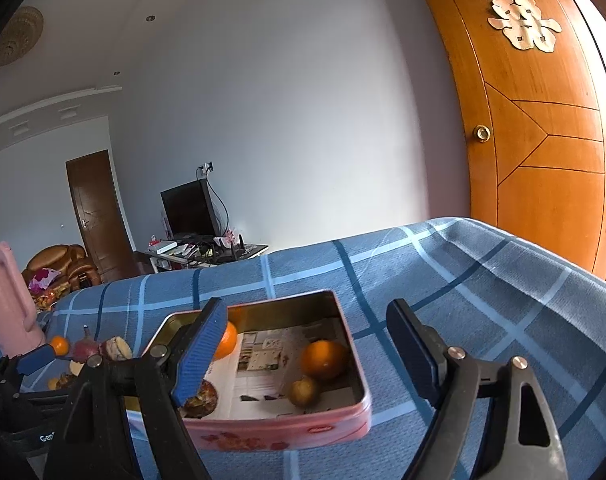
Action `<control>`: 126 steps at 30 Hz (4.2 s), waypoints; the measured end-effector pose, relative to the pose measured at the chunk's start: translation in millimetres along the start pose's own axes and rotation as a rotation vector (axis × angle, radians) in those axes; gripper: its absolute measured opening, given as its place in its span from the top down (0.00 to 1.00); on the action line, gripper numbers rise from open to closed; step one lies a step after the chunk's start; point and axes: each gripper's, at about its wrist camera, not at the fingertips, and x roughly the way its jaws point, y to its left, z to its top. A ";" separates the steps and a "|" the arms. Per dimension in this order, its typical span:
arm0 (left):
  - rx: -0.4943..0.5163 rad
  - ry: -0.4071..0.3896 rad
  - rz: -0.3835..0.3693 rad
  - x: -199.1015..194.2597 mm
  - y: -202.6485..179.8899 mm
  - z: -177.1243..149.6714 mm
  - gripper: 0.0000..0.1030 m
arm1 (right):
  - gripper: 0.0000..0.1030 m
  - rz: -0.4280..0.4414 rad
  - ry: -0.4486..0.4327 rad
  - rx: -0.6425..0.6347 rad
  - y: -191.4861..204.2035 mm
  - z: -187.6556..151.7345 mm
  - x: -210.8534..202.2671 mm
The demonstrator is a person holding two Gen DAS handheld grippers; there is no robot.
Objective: Organize fruits
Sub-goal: 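Move both open tools away from the box back toward the remaining fruits, then grasp the yellow-brown round fruit with the left tool while the right tool grasps the cut taro piece, then carry the yellow-brown fruit in the left tool over the tin box while the right tool carries the taro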
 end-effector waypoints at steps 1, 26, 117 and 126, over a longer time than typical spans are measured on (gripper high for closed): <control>0.008 0.002 0.005 -0.3 1.5 -0.4 0.00 | 0.20 0.002 0.008 -0.006 3.6 -0.8 0.3; -0.018 0.050 0.087 8.2 116.6 -9.9 0.00 | 0.20 0.136 0.075 -0.114 121.1 -24.9 3.7; -0.064 0.153 -0.119 27.2 190.4 -15.6 0.70 | 0.60 0.414 0.414 -0.204 197.4 -62.9 30.6; -0.153 0.073 0.037 10.7 208.5 -13.9 0.70 | 0.60 0.392 0.281 -0.264 201.1 -53.4 15.3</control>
